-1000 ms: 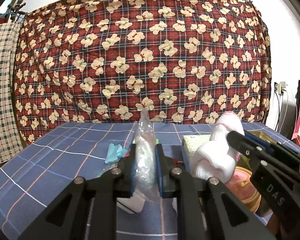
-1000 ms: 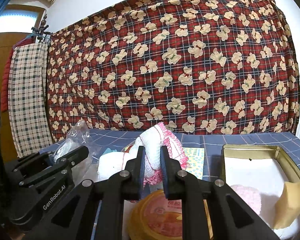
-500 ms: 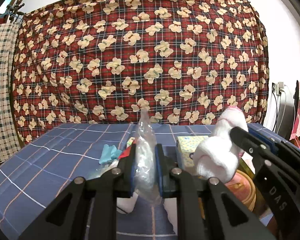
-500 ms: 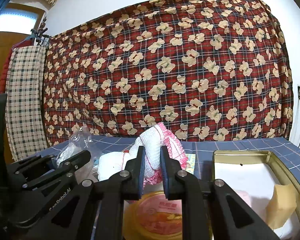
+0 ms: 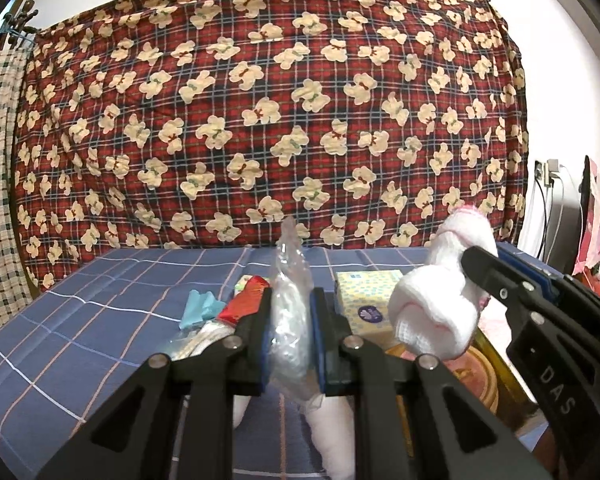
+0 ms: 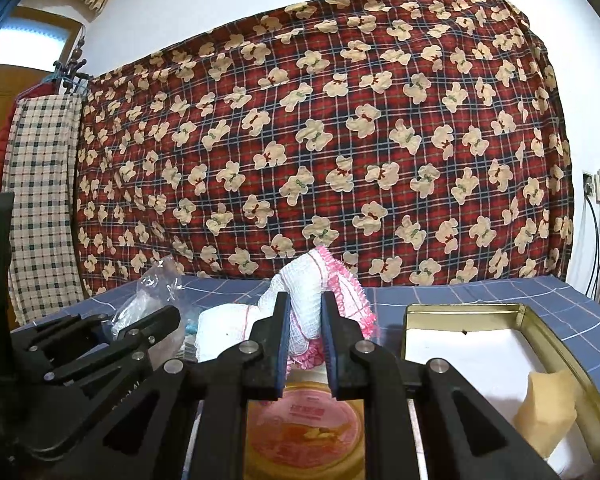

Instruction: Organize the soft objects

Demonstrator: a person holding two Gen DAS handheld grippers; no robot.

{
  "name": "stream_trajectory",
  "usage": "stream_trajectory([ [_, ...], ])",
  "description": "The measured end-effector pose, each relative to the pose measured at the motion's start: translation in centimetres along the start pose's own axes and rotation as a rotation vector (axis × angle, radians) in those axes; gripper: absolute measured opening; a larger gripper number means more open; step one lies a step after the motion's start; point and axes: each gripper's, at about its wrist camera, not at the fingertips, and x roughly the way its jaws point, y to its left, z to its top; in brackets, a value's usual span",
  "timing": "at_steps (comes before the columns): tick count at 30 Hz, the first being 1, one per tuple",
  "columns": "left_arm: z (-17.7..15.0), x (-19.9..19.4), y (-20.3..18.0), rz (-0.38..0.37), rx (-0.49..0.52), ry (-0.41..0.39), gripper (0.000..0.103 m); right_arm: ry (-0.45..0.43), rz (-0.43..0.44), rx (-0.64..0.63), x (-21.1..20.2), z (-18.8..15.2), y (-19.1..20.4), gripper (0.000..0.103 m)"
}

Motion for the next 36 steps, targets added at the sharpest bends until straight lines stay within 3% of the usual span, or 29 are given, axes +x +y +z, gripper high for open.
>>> stream_trajectory([
  [26, 0.1, 0.3, -2.1, -0.061, 0.029, -0.001, 0.015, -0.074, 0.001, 0.011, -1.8, 0.2, -1.4, 0.018],
  [36, 0.1, 0.8, -3.8, -0.088, 0.047, 0.004, 0.015, -0.066, -0.031, 0.041, -1.6, 0.2, -3.8, 0.018],
])
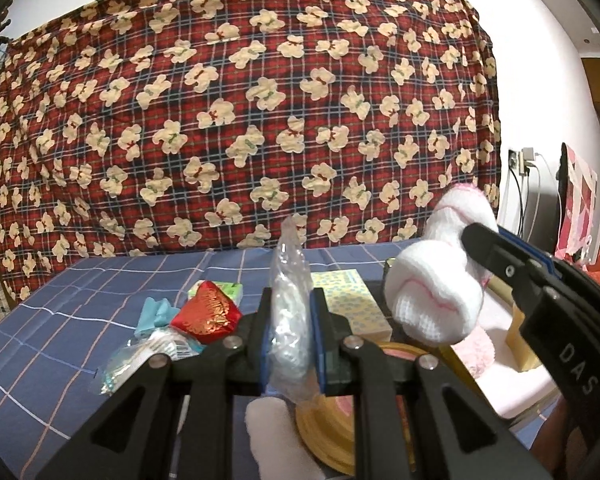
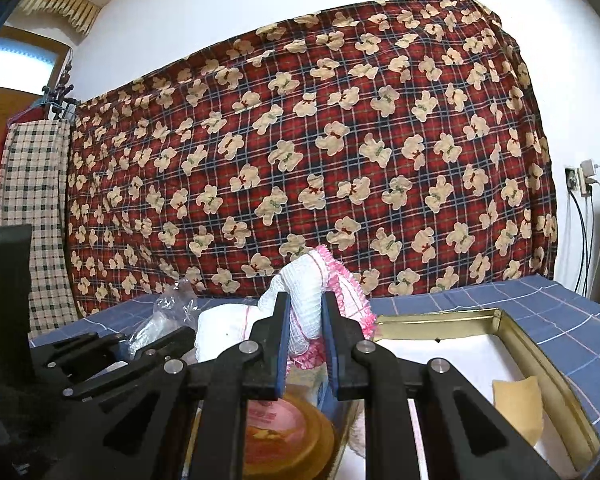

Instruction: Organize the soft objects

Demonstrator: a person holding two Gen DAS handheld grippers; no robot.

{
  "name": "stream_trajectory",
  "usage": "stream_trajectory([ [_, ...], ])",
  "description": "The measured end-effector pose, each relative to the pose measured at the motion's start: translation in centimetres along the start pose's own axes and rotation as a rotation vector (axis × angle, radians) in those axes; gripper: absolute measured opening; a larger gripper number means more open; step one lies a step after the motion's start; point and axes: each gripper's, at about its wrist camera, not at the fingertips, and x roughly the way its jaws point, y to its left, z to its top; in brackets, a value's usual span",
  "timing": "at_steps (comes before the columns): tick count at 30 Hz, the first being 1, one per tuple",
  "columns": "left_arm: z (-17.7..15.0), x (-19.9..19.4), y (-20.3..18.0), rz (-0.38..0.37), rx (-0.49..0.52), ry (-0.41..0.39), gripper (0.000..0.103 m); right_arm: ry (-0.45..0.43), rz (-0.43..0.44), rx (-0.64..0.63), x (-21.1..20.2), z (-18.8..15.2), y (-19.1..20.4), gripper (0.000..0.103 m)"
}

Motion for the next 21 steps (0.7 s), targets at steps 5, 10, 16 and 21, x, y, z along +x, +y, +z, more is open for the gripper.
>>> stream_trajectory([
  [5, 0.0, 0.4, -0.8, -0.009, 0.002, 0.008, 0.015, -0.004, -0.005, -0.002, -0.3, 0.0, -0.5, 0.018],
  [10, 0.3, 0.5, -2.1, -0.047, 0.006, 0.023, 0.015, -0.007, -0.019, 0.001, -0.7, 0.5, -1.7, 0.018],
  [16, 1.9, 0.8, -4.1, -0.142, 0.014, 0.055, 0.015, 0.021, -0.036, 0.051, -1.3, 2.1, -5.3, 0.018],
  [21, 3.6, 1.2, -6.5, -0.238, 0.039, 0.086, 0.015, 0.079, -0.055, 0.057, -0.8, 3.6, -8.3, 0.018],
])
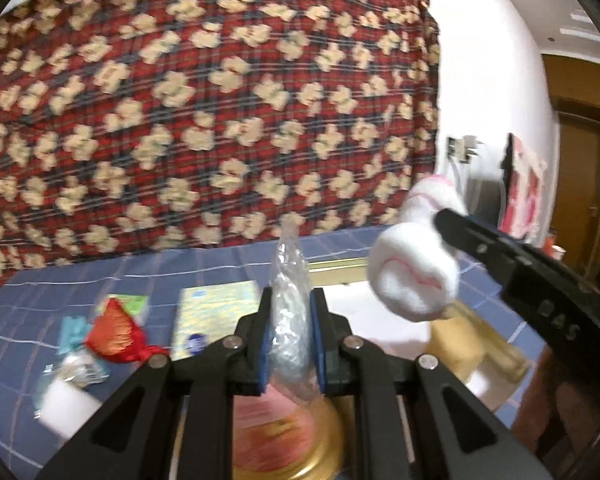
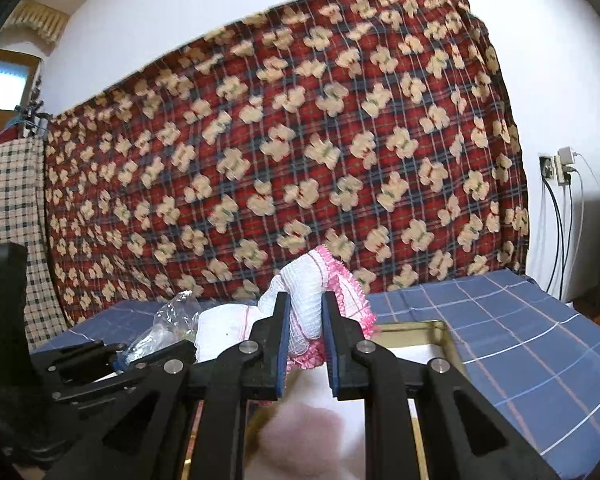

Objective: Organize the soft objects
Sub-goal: 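Open the left tool to drop the bag while the right tool releases the sock into the tray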

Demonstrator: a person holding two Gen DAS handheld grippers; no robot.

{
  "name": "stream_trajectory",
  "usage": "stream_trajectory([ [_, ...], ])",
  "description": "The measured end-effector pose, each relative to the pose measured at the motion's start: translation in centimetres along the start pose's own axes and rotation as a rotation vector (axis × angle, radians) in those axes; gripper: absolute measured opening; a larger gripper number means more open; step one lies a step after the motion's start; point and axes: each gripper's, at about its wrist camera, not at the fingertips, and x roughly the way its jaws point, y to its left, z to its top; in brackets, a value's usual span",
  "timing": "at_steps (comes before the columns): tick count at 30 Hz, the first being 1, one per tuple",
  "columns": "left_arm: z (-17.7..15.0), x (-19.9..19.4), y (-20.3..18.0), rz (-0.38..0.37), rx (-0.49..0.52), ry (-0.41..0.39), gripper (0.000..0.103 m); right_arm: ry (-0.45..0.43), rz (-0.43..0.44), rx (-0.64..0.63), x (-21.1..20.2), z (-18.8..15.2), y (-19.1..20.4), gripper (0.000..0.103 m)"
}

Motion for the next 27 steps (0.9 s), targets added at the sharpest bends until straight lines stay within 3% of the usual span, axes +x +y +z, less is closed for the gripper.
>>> stream_trajectory([
  [7, 2.2, 3.0, -2.7, -0.134, -0.010, 0.116, 0.015, 0.094, -0.060, -0.032, 1.8, 1.4, -3.5, 0.018],
  [14, 3.4, 6.2, -4.2, -0.153, 0.002, 0.213, 0.015, 0.238, -0.059, -0.018, 5.4, 2.0, -6.4, 0.018],
  [23, 3.5, 9.9, -4.4, -0.175, -0.057, 0.311, 0.015, 0.377, -0.062, -0.035, 8.8, 1.9, -8.4, 0.018],
  [26, 3.5, 10.7, -4.7, -0.180, -0.054, 0.327, 0.017, 0.401, -0.079, -0.030, 9.3, 1.5, -8.8, 0.031],
  [27, 3.5, 10.8, -4.8, -0.179, -0.053, 0.331, 0.023, 0.404, -0.088, -0.027, 9.4, 1.5, -9.0, 0.044],
])
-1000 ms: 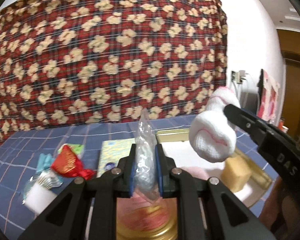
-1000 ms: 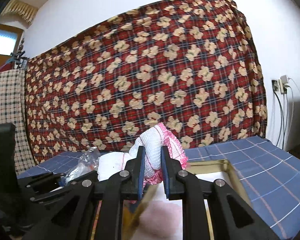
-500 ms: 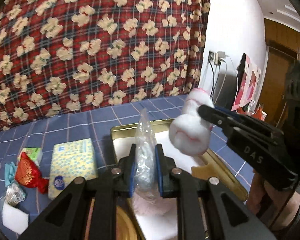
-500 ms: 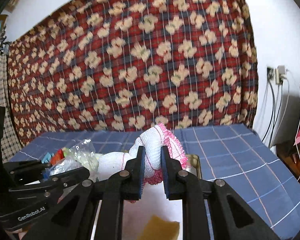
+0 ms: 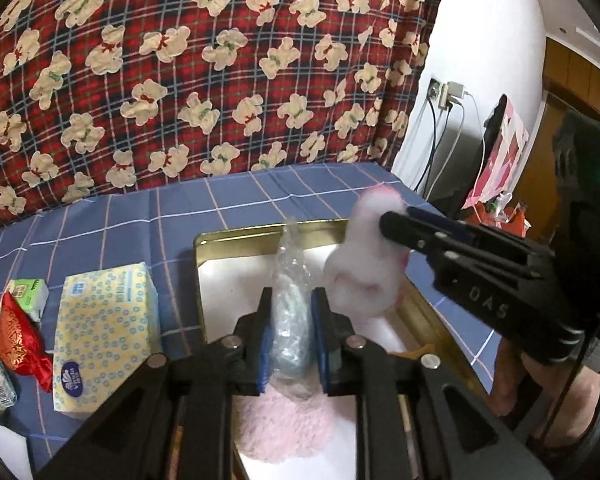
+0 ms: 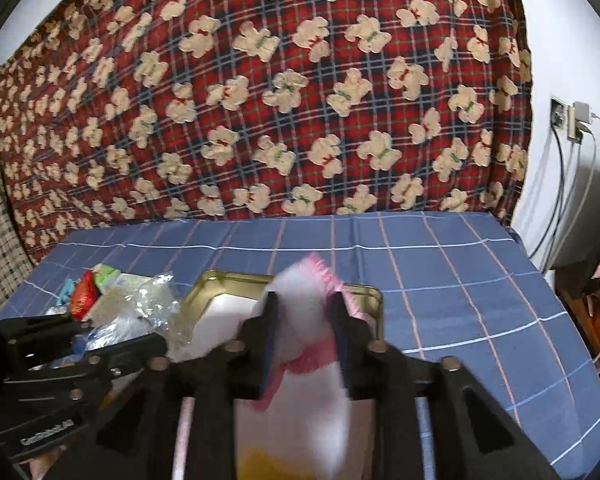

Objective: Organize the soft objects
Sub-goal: 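Open the left tool to drop the bag while the right tool releases the sock into the tray, then move both open tools back to the pile of objects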

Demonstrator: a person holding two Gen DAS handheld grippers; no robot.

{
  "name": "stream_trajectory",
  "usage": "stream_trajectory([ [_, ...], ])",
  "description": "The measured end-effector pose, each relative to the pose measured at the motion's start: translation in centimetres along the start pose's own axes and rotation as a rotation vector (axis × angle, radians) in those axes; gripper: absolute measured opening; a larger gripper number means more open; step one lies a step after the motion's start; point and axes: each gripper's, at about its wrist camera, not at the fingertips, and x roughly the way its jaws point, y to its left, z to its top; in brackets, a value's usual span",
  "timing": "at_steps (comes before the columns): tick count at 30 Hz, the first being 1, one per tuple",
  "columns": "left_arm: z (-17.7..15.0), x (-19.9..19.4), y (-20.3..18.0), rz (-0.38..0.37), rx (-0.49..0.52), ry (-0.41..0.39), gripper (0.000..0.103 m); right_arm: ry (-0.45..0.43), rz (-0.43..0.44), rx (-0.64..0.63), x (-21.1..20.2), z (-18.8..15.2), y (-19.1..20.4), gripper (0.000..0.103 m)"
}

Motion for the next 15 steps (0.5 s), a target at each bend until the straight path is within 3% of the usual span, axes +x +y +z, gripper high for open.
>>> stream_trajectory([
  [1, 0.1, 0.0, 0.0, 0.002, -0.002, -0.001, 0.031, 0.001, 0.001, 0.009, 0.1, 0.0, -0.2, 0.059],
  [3, 0.2, 0.1, -0.1, 0.006, -0.004, -0.005, 0.041, -0.020, 0.014, 0.031, -0.2, 0.0, -0.6, 0.068],
  [6, 0.2, -0.5, -0.3, 0.019, 0.011, -0.027, 0.056, -0.038, 0.012, 0.043, -0.7, 0.0, -0.9, 0.068],
  [11, 0.0, -2.9, 0.3, 0.048, 0.005, -0.098, 0.061, -0.085, 0.040, 0.067, -2.6, -0.4, -0.7, 0.068],
  [15, -1.1, -6.5, 1.6, 0.109, 0.014, -0.180, 0.071, -0.154, 0.087, 0.076, -5.1, -1.3, 0.8, 0.068],
])
